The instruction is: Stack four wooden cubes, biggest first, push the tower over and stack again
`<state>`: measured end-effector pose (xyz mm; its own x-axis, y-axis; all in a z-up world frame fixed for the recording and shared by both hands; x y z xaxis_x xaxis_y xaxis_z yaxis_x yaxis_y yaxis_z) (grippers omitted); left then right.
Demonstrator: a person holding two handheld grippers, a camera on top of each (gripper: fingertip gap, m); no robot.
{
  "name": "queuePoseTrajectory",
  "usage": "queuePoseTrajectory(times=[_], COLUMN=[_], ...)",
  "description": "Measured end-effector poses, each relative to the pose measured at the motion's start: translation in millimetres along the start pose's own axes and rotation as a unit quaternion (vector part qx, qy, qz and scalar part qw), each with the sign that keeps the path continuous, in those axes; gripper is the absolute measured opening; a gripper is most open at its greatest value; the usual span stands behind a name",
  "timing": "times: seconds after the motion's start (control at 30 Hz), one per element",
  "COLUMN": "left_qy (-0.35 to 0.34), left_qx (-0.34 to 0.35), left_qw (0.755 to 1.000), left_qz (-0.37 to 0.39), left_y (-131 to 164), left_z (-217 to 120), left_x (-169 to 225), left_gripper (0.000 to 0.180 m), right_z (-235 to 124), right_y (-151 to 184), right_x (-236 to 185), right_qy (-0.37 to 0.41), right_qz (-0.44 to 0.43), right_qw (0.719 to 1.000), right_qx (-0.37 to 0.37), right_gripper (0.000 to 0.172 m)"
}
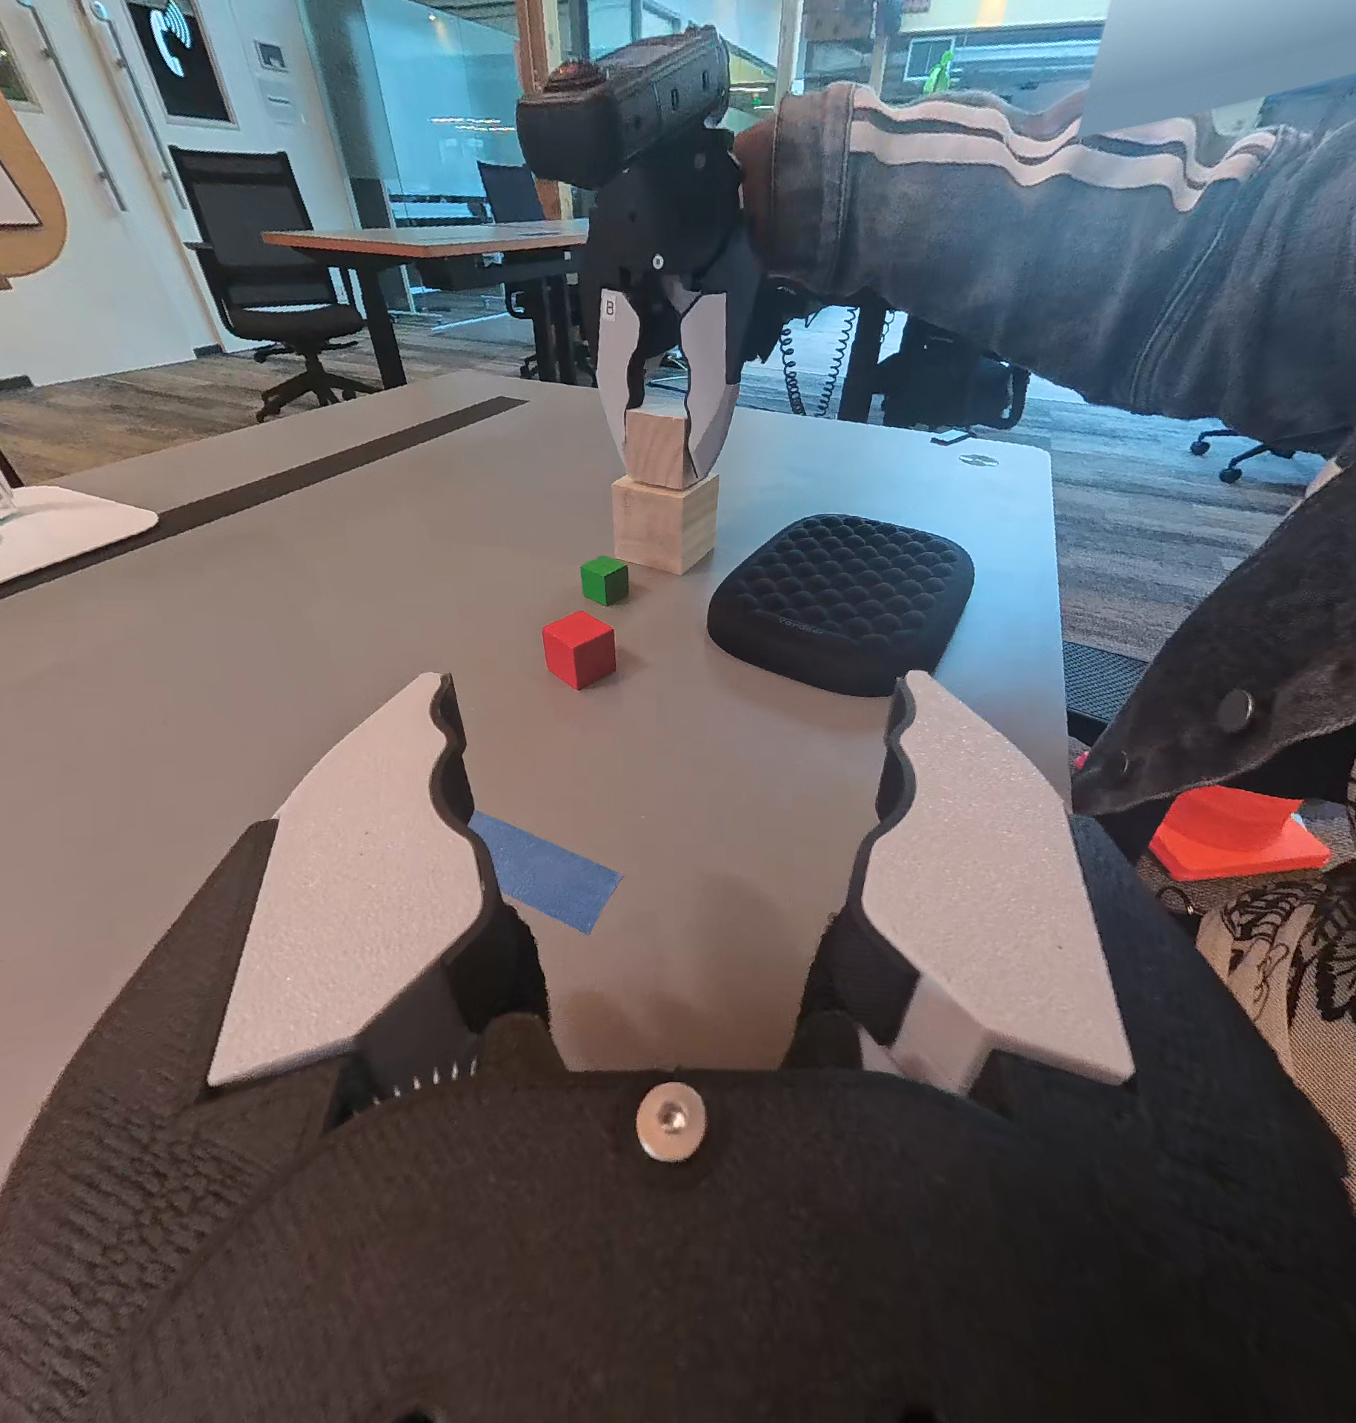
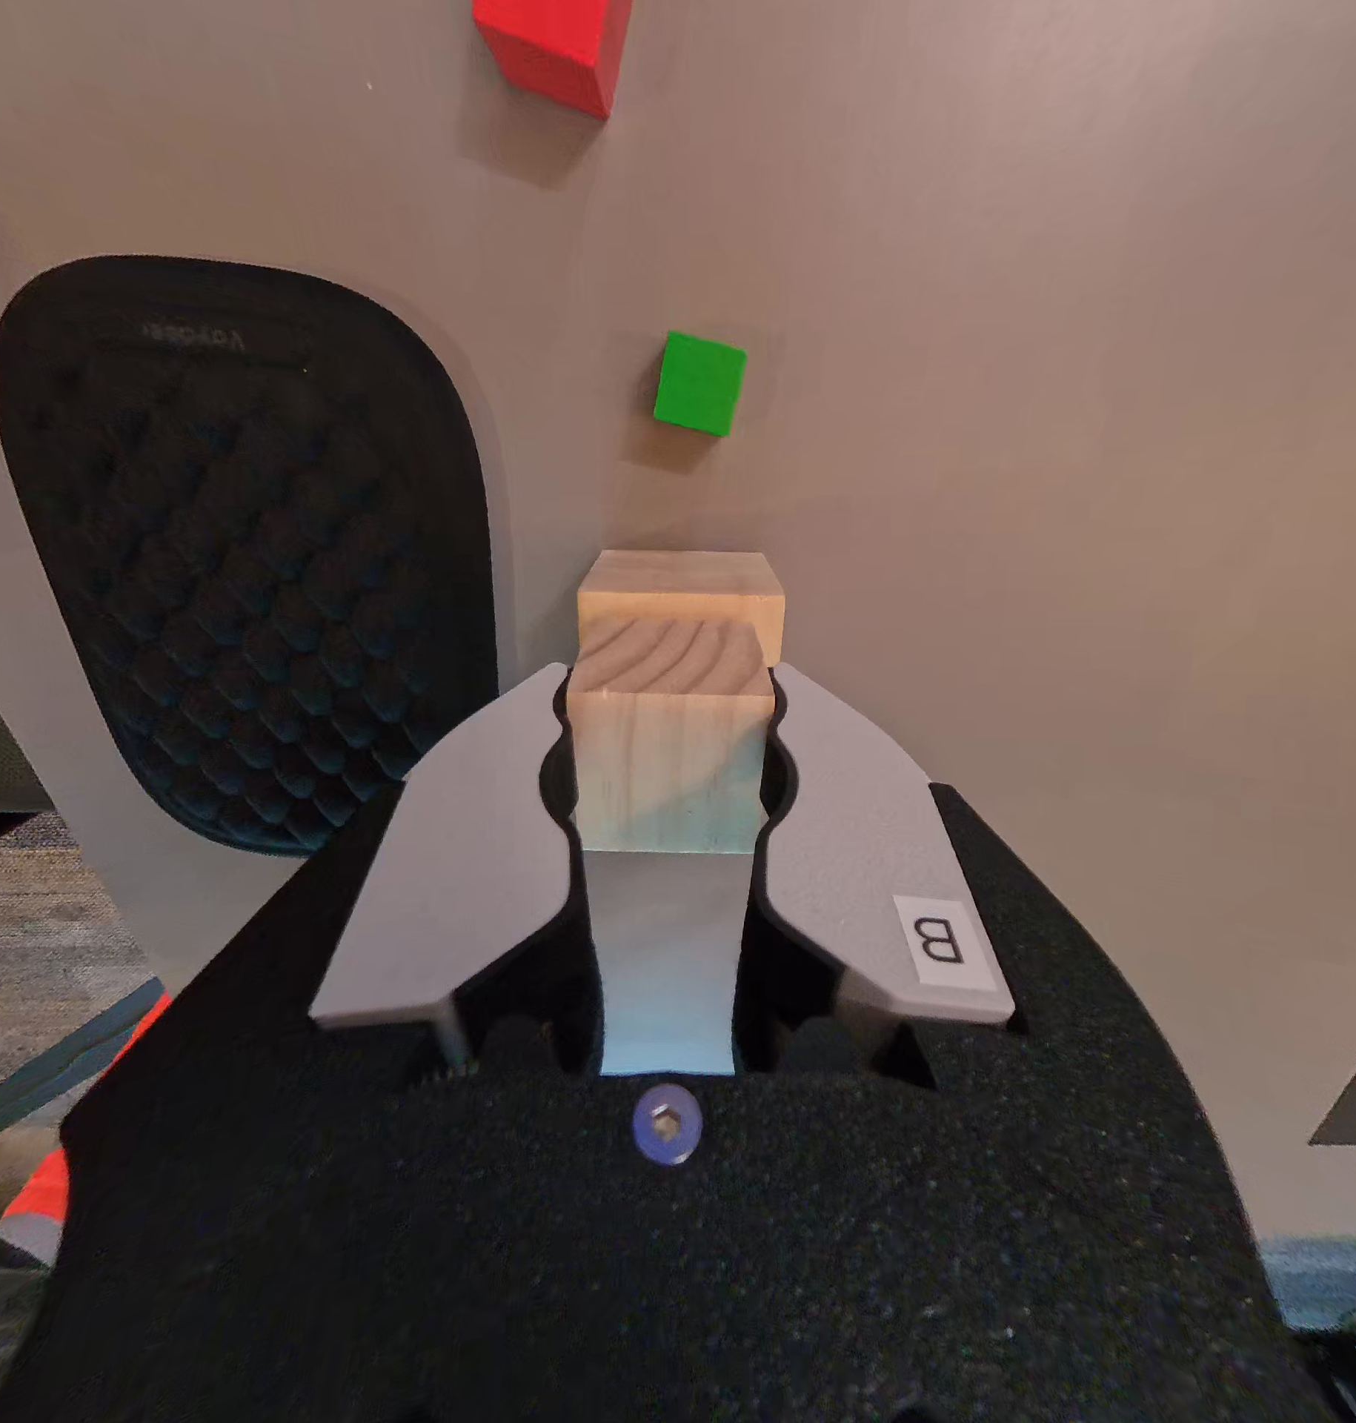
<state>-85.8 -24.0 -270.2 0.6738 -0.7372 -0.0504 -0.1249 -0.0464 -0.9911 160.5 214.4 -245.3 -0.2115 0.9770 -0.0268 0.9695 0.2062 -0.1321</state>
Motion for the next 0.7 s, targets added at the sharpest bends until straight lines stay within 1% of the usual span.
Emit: queuePoseTrajectory(times=[0.3, 0.37, 0.5, 0.6, 0.7], left_qy=[0.001, 0.001, 0.003, 0.003, 0.003], left_qx=[-0.007, -0.01, -0.017, -0.019, -0.019], left_qw=[1.0, 1.0, 1.0, 1.0, 1.0], left_qz=[0.008, 0.01, 0.017, 0.022, 0.021], left_y=[-0.8, -1.0, -0.9, -1.2, -1.6], left_z=[1.3, 1.9, 2.9, 3.1, 3.3], left_x=[0.1, 0.3, 1.2, 1.5, 1.1], left_gripper=[0.104, 0.104, 0.104, 0.104, 0.104], right_z=[-2.5, -3.7, -4.2, -10.1, -19.5], right_y=[1.2, 1.6, 1.9, -3.2, -21.1], right_x=[0.6, 0.3, 0.5, -3.2, -14.6], right_qy=[0.007, 0.007, 0.01, 0.013, 0.037], right_qz=[0.001, 0.002, 0.009, 0.014, 0.01], right_qw=[1.0, 1.0, 1.0, 0.999, 0.995], right_qx=[0.003, 0.004, 0.008, 0.033, 0.091], right_gripper=[0.048, 0.045, 0.046, 0.054, 0.071])
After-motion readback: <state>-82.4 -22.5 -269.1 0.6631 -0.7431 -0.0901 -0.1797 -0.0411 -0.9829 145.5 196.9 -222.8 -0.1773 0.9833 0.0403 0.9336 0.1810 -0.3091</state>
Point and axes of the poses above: each gripper's, where its closed fingertips meet, z out along the fingers, y out of its underside, x = y × z across the jaws, the point moved 8 cm from there along -z, back along the fingers, and after that the axes turned 4 degrees about z, right-handed, at the moved point
